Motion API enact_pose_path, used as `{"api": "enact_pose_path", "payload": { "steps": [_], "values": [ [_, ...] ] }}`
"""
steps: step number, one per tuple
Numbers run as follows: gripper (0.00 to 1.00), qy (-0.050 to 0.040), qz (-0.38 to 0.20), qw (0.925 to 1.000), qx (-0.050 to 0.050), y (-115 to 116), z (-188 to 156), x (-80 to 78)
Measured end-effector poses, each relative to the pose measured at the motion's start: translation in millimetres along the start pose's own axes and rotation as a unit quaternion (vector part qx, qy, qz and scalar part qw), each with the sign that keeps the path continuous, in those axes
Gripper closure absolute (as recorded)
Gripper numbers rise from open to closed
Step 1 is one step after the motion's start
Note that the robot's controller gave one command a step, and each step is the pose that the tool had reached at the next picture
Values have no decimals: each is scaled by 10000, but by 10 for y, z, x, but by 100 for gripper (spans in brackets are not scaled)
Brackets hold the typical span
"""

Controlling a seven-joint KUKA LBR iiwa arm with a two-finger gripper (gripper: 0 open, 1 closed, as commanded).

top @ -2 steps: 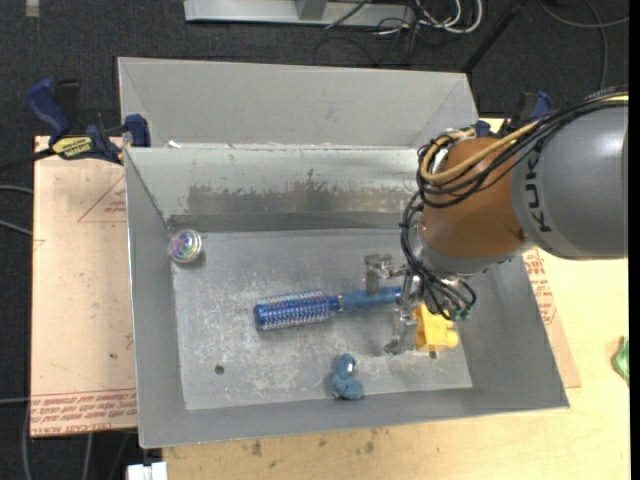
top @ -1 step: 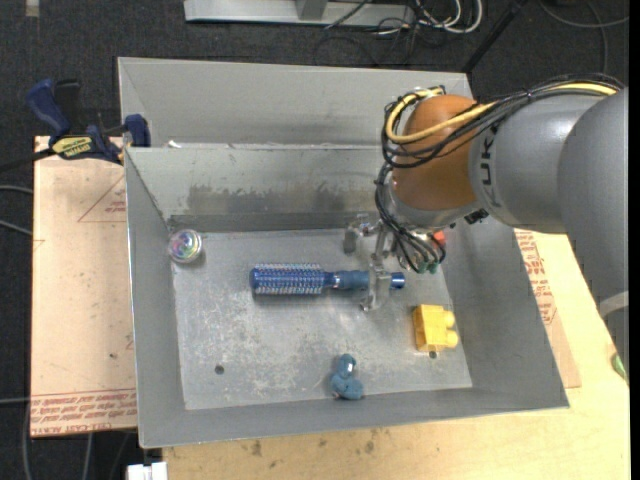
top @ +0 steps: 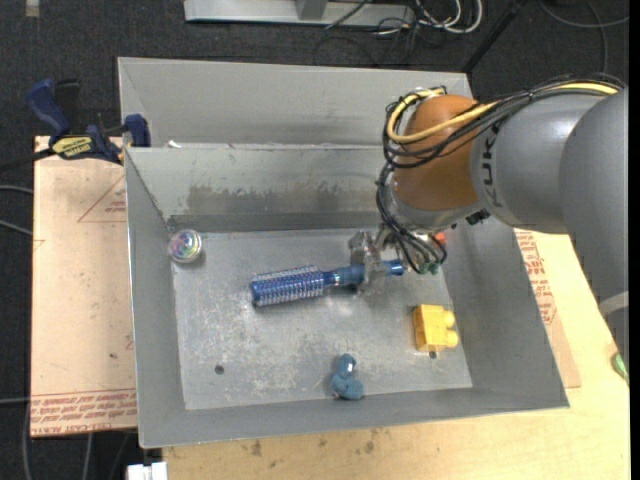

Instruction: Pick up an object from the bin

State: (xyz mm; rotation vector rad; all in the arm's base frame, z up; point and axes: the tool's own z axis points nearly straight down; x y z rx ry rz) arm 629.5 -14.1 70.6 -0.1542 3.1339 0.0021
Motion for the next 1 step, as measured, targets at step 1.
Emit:
{"api": "enact_pose_path", "payload": {
  "steps": [1],
  "values": [
    [100,-37,94,9999,5,37,-1604,42]
  ]
}}
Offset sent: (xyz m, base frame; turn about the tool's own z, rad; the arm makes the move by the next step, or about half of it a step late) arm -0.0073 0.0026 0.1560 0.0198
